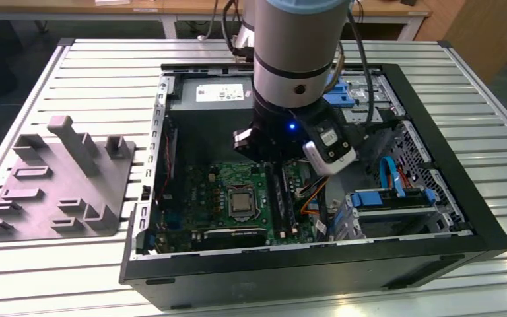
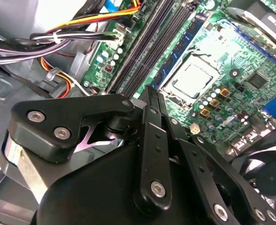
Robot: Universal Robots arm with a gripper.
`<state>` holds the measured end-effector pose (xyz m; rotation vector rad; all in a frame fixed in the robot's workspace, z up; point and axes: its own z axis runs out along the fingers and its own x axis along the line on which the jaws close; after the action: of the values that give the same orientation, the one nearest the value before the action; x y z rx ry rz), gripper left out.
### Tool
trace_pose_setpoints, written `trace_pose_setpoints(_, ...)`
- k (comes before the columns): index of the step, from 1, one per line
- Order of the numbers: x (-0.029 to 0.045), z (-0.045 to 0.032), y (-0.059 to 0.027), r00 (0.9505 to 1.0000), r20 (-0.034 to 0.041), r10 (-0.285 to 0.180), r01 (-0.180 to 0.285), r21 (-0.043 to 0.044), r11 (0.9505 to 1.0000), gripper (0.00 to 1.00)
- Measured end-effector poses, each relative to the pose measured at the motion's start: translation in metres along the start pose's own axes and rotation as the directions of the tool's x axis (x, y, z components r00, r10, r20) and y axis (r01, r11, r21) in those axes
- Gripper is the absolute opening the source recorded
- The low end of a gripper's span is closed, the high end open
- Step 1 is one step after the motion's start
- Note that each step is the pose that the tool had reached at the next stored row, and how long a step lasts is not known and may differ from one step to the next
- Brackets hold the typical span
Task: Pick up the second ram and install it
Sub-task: 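Insert the second ram into the second slot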
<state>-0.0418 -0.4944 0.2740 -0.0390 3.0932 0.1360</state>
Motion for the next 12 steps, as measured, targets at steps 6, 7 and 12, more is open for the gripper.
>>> trace_pose_setpoints(6,-0.0041,0.0072,-0.0006,1.0,-0.0045,0.005,-0.005,0.0021,1.0,0.11)
trace_pose_setpoints(7,-0.0046,0.0085,-0.0007,1.0,-0.0052,0.006,-0.006,0.0022,1.0,0.11)
trace_pose_setpoints(12,-0.0059,0.0148,-0.0013,0.9999,-0.0086,0.01,-0.01,0.0039,0.9999,0.11)
